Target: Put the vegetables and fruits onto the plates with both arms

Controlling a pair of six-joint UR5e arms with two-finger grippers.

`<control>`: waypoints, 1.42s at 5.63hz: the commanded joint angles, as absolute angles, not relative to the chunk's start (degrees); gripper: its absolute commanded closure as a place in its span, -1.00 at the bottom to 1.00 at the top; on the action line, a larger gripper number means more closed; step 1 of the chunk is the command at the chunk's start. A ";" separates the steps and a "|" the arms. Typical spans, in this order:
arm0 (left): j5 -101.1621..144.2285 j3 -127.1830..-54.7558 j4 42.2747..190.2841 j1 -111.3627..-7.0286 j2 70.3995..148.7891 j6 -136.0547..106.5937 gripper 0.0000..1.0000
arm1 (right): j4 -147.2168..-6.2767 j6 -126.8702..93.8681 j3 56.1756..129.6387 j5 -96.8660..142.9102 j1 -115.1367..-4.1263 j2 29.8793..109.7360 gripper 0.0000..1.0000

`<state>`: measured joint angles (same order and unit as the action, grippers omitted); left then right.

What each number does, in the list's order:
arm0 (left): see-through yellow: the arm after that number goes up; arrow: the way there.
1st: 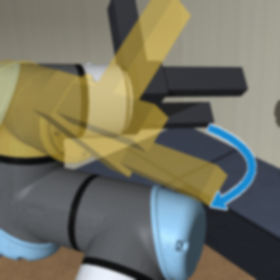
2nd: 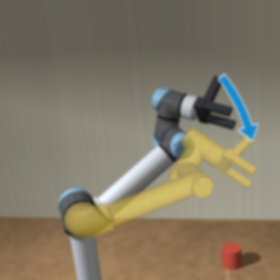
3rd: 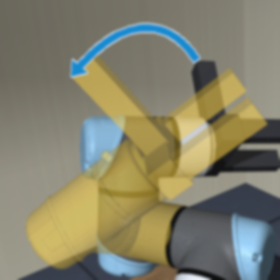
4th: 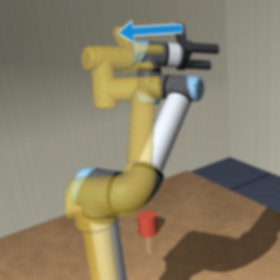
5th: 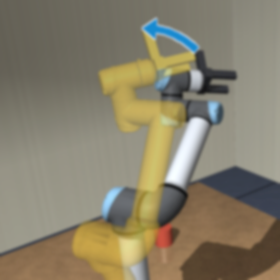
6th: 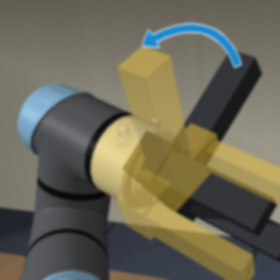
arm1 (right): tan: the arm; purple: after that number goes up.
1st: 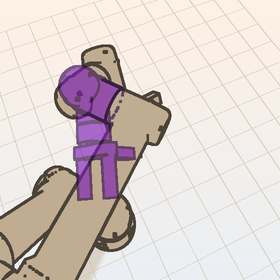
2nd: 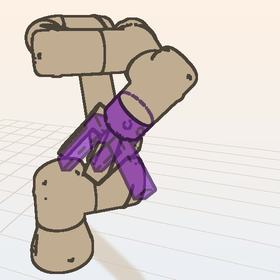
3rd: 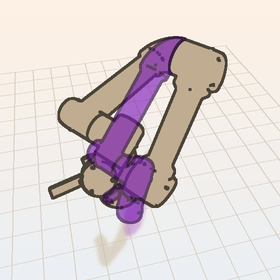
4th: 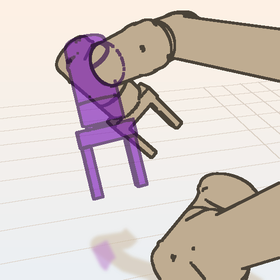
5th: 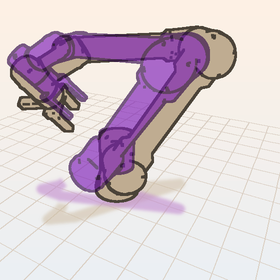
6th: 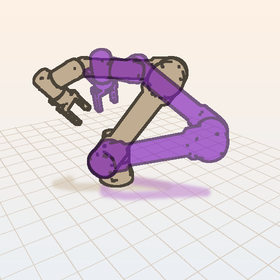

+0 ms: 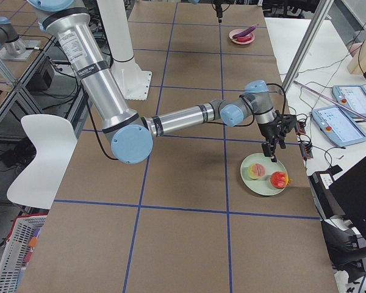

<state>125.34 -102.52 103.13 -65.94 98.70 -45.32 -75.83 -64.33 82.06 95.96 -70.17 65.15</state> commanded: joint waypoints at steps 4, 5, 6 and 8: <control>128.06 -102.31 94.42 -77.23 96.42 -19.05 -1.00 | -88.07 -28.43 99.58 125.52 -81.87 79.86 -1.00; 128.06 -102.30 91.35 -78.47 96.42 -11.94 -1.00 | -88.33 -18.90 100.10 126.64 -83.91 82.68 -1.00; 128.58 -102.91 86.18 -79.18 95.63 -7.95 -1.00 | -92.51 -7.67 100.19 128.56 -84.98 83.66 -1.00; 129.02 -102.57 82.63 -79.71 94.58 -6.25 -1.00 | -104.89 4.03 106.56 128.58 -86.22 87.07 -1.00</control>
